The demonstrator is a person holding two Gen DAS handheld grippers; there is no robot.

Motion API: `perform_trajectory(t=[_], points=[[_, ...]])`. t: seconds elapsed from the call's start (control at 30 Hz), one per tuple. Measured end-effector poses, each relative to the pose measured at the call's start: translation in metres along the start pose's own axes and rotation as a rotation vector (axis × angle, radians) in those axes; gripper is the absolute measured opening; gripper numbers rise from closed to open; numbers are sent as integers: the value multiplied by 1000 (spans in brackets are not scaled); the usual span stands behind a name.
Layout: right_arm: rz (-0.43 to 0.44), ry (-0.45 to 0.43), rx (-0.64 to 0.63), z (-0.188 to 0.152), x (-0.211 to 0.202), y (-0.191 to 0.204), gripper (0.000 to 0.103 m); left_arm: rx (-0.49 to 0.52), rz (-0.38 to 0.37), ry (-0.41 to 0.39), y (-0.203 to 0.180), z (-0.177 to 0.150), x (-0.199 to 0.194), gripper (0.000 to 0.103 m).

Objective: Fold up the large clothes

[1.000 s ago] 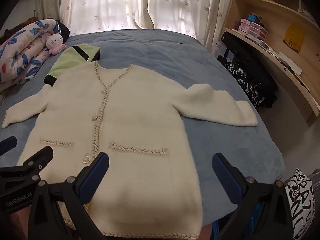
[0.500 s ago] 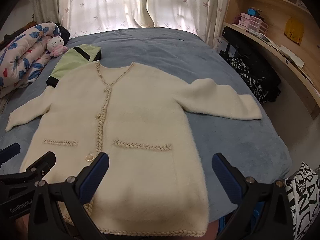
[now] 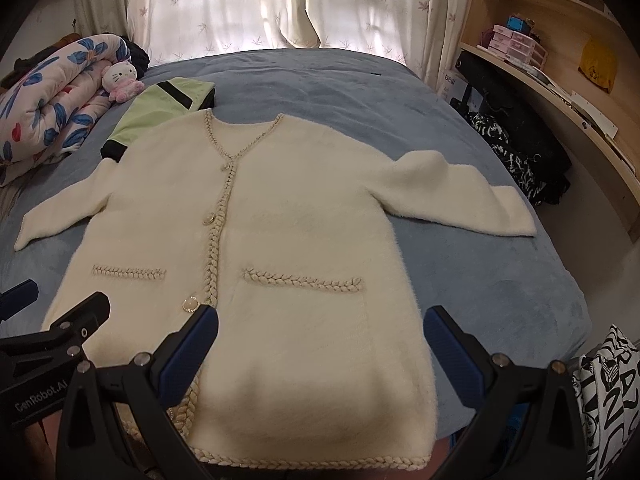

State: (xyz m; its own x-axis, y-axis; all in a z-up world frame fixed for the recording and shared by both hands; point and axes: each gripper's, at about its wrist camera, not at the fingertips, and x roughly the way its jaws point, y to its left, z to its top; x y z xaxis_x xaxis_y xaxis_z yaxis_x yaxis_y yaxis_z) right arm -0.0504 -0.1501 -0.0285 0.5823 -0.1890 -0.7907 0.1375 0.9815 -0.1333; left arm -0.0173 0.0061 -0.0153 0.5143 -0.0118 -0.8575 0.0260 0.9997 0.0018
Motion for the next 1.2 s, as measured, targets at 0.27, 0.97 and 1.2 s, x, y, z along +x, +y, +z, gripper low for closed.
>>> perform_trajectory(t=[0.27, 0.97, 1.2], points=[[11, 30, 1, -2, 5, 5, 103, -6, 2, 10, 4, -1, 3, 102], [51, 21, 25, -1, -2, 3, 102, -3, 4, -5, 4, -2, 1, 102], [46, 20, 28, 0, -2, 2, 102, 5, 13, -9, -1, -1, 1, 102]])
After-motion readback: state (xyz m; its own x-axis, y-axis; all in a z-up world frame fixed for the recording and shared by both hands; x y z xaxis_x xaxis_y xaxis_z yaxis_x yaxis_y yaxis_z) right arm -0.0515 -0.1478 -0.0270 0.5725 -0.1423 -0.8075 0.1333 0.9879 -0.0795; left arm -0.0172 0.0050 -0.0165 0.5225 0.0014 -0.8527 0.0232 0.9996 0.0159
